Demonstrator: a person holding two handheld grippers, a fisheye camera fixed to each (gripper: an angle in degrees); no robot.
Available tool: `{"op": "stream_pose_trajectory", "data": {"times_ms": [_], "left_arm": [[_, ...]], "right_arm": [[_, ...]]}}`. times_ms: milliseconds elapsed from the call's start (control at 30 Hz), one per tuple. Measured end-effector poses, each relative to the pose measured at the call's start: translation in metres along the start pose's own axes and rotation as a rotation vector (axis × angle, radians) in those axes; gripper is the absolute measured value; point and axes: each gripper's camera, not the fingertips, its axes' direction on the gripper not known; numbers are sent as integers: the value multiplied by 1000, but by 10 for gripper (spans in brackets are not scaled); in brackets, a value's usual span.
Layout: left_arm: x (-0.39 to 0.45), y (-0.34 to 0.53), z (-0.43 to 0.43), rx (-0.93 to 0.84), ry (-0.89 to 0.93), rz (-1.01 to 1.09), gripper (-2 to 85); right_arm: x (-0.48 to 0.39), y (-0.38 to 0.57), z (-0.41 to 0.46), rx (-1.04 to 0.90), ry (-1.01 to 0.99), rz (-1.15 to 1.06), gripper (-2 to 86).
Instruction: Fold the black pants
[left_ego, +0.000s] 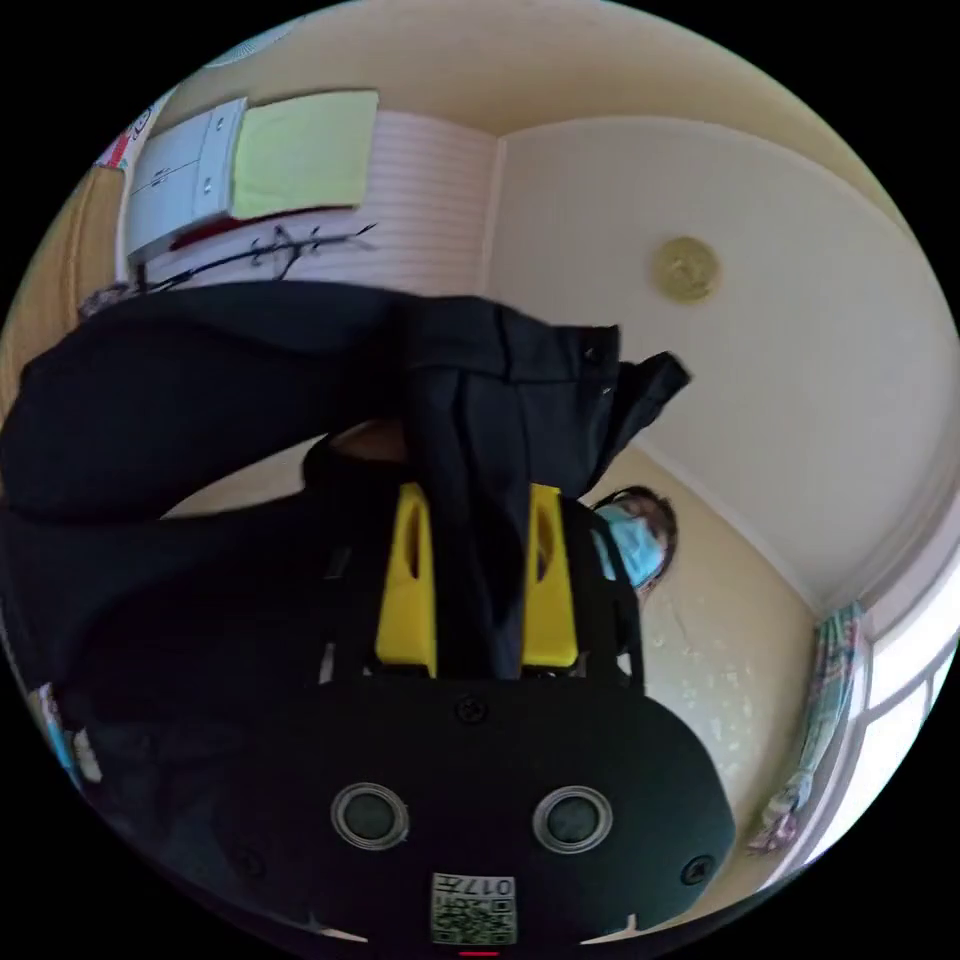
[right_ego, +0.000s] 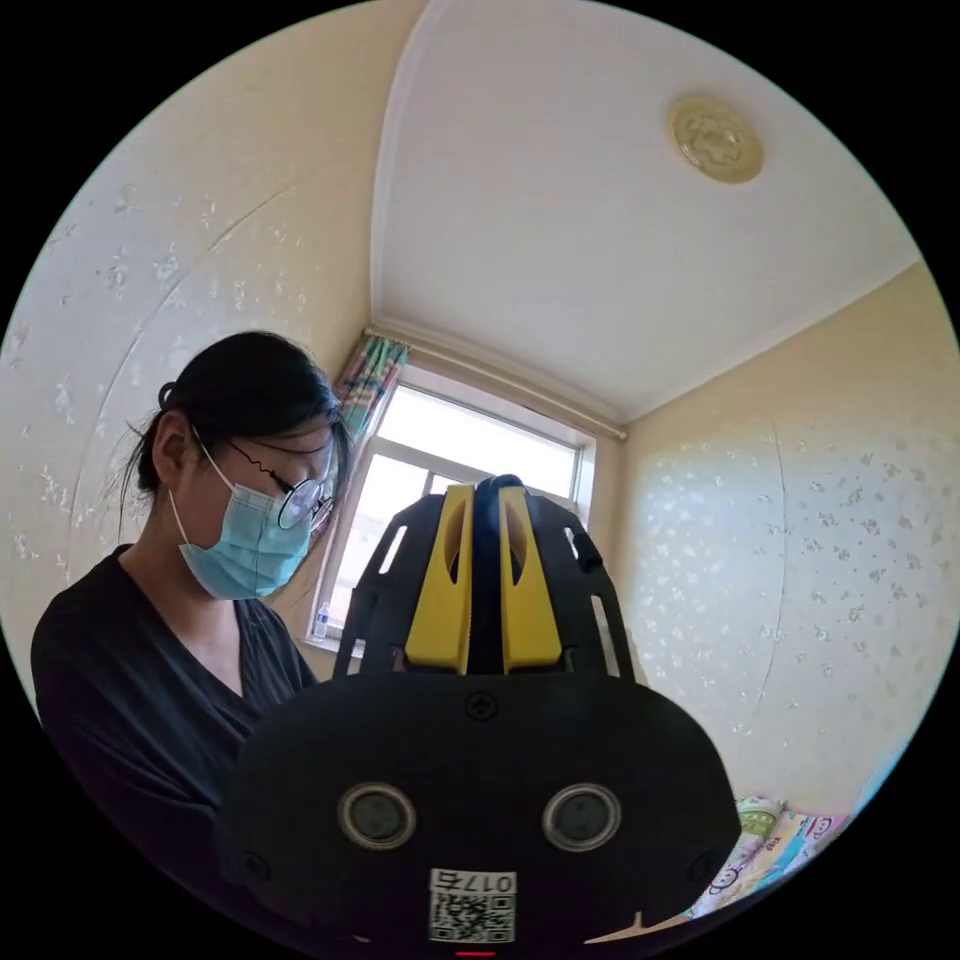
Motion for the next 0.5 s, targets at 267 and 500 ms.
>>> {"op": "stream_pose_trajectory", "data": {"times_ms": [267,500], "left_arm": [[173,16,-10,269,-321,670,47],[282,86,82,528,-1111,1161,45]], "right_arm": [[26,-3,-61,94,216,165,8],[42,-5,-68,50,447,247,9]]}}
